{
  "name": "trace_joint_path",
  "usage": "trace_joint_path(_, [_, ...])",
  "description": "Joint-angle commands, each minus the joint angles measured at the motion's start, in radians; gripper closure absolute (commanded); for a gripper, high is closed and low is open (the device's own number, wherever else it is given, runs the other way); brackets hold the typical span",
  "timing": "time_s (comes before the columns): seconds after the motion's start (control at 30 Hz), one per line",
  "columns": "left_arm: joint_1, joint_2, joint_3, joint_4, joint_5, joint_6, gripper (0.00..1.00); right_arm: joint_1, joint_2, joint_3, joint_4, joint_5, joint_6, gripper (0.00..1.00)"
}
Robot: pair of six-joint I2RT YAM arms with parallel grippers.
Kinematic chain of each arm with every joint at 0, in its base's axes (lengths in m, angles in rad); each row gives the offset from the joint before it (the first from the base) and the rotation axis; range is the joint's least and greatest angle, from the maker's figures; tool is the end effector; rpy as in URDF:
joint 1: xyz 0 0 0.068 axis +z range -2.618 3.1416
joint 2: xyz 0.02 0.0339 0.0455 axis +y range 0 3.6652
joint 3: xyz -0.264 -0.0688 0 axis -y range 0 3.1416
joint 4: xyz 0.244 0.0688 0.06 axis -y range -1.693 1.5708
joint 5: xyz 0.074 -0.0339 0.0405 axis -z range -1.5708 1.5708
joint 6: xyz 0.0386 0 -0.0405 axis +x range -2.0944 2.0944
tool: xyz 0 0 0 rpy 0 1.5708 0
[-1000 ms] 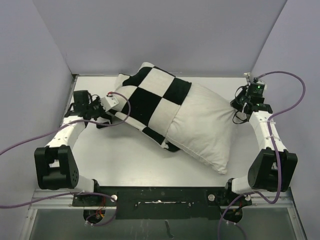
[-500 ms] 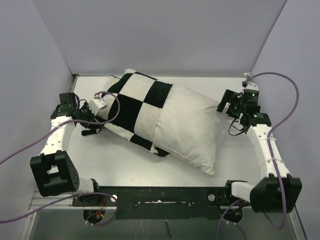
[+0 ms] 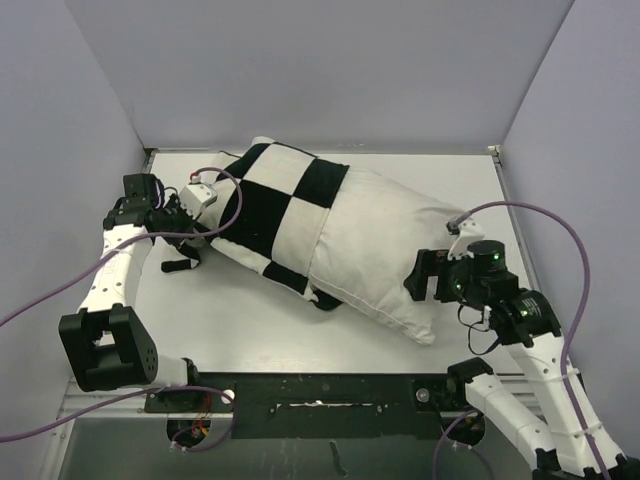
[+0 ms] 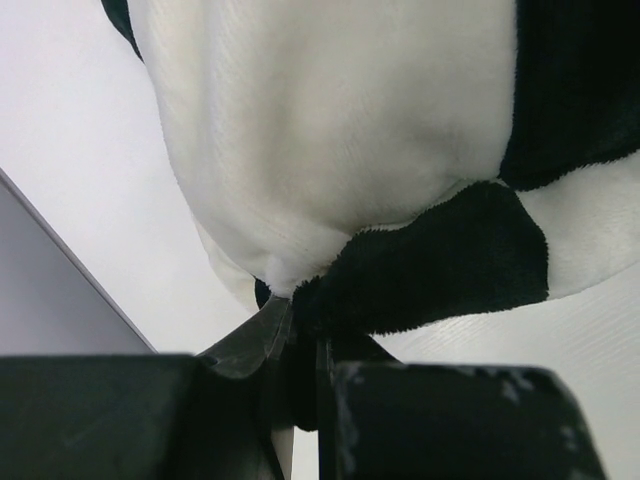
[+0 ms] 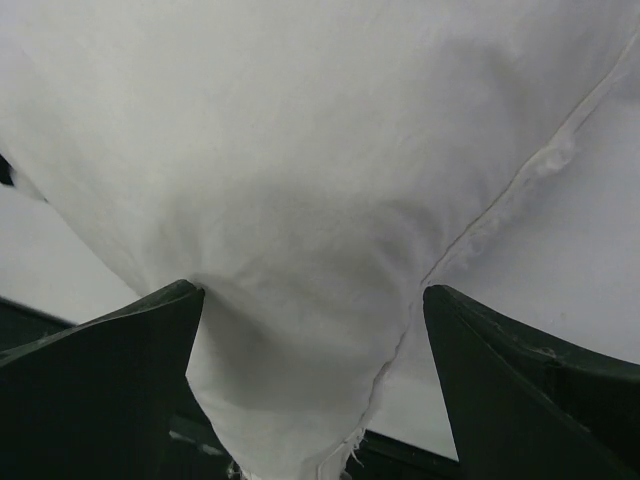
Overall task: Remove the pillowcase from the pillow
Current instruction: Remove the pillow from the pillowcase.
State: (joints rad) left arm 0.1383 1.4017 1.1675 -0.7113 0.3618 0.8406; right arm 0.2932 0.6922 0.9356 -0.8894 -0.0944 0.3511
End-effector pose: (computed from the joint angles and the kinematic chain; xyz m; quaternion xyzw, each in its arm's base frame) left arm 0.2904 0.0266 0.2862 0.3739 0.8598 -0.0088 0.3475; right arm 0.1223 0.0407 0.3313 0.0048 0.8942 0.1811 0.4093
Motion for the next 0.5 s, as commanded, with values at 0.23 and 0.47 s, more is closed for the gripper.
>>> trace_joint_path(0.23, [-0.003, 0.014, 0.098, 0.025, -0.009, -0.045, 1.0, 0.343, 0.296, -0.14, 0.193, 0.089, 0.098, 0.02])
trace_joint_path(0.47, [0.004, 0.023, 0.13, 0.016, -0.026, -0.049, 1.0, 0.117, 0.567, 0.006, 0.328, 0.077, -0.065, 0.24])
